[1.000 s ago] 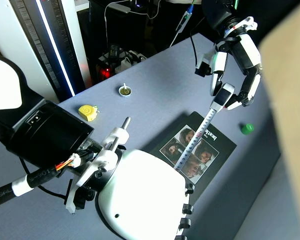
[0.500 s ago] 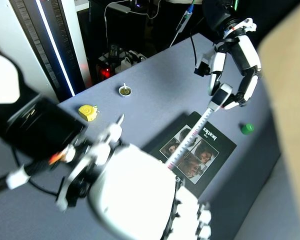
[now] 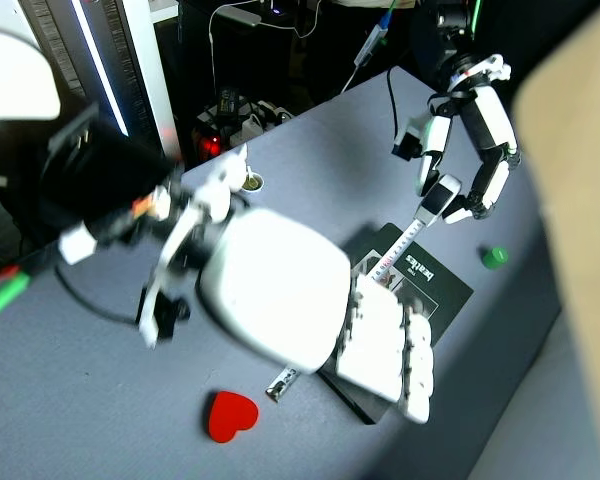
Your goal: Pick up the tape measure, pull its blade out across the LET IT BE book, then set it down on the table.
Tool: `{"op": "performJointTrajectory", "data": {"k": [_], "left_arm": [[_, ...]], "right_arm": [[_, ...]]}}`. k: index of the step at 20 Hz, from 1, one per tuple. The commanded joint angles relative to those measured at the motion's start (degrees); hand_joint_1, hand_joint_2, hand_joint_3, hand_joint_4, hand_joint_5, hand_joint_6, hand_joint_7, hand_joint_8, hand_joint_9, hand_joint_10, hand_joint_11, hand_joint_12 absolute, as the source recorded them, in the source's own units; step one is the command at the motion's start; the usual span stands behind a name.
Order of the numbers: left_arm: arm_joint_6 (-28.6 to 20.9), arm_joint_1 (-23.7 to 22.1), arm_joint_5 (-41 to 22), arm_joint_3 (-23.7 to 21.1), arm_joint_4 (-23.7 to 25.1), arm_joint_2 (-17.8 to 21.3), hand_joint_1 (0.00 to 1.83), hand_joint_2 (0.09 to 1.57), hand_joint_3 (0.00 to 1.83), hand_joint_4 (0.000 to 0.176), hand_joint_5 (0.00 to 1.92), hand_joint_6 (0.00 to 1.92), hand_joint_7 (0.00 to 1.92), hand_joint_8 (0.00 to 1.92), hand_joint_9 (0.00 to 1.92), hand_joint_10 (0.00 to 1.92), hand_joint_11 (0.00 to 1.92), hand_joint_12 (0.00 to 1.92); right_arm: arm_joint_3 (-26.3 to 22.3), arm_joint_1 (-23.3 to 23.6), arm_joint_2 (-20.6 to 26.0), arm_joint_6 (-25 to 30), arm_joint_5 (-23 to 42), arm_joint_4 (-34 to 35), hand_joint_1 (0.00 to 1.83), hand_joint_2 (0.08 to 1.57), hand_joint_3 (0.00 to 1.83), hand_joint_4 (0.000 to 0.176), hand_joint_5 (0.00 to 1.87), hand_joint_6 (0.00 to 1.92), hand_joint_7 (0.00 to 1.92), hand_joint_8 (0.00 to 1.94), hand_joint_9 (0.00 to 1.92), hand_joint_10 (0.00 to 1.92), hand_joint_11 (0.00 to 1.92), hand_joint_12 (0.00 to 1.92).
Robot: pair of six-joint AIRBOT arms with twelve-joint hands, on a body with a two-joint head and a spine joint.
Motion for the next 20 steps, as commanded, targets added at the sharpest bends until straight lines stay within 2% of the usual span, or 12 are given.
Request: {"op": "performJointTrajectory", "data": {"k": [1,3,5,11,16,20], "left_arm": [[-1.1,-0.3,-7.7,0.7,-0.3,-0.3,1.38,1.11,0.0,0.0,0.93,0.84,1.04,0.89,0.91,1.32,0.89,1.2],[-1.5,0.6,-7.9,2.4,2.0,-1.1,1.38,1.11,0.0,0.0,0.94,0.84,1.03,0.9,0.91,1.32,0.89,1.2],[-2.0,1.2,-7.9,4.2,3.0,-1.9,1.38,1.11,0.0,0.0,0.94,0.84,1.03,0.9,0.91,1.32,0.89,1.2],[-4.0,2.9,-9.1,10.1,4.1,-4.8,1.38,1.11,0.0,0.0,0.93,0.85,1.04,0.9,0.91,1.32,0.89,1.2],[-6.5,3.8,-8.9,13.8,5.9,-6.6,1.38,1.1,0.0,0.0,0.96,0.8,1.04,0.9,0.92,1.31,0.93,1.19],[-7.9,4.3,-9.2,15.7,6.7,-7.5,1.38,1.1,0.0,0.0,0.96,0.8,1.05,0.89,0.91,1.31,0.92,1.18]], "right_arm": [[-0.7,0.8,0.6,2.6,-0.3,-5.0,0.17,1.01,0.0,0.016,0.0,0.0,0.0,0.0,0.0,0.0,0.0,0.19],[-2.6,-0.1,1.0,9.7,-0.1,-12.7,0.17,1.01,0.0,0.015,0.0,0.0,0.0,0.0,0.0,0.0,0.0,0.19],[-3.7,-1.0,1.1,12.4,-0.3,-15.6,0.16,1.02,0.0,0.015,0.0,0.0,0.0,0.0,0.0,0.0,0.0,0.2],[-6.0,-1.7,1.8,13.8,-2.2,-15.6,0.15,1.03,0.0,0.015,0.0,0.0,0.0,0.0,0.0,0.0,0.0,0.27],[-7.3,-1.2,2.0,14.7,-9.2,-12.9,0.15,1.03,0.0,0.015,0.0,0.0,0.0,0.0,0.0,0.0,0.0,0.27],[-8.3,-1.4,2.1,14.6,-11.0,-11.4,0.14,1.07,0.01,0.015,0.0,0.0,0.0,0.0,0.0,0.0,0.0,0.28]]}}
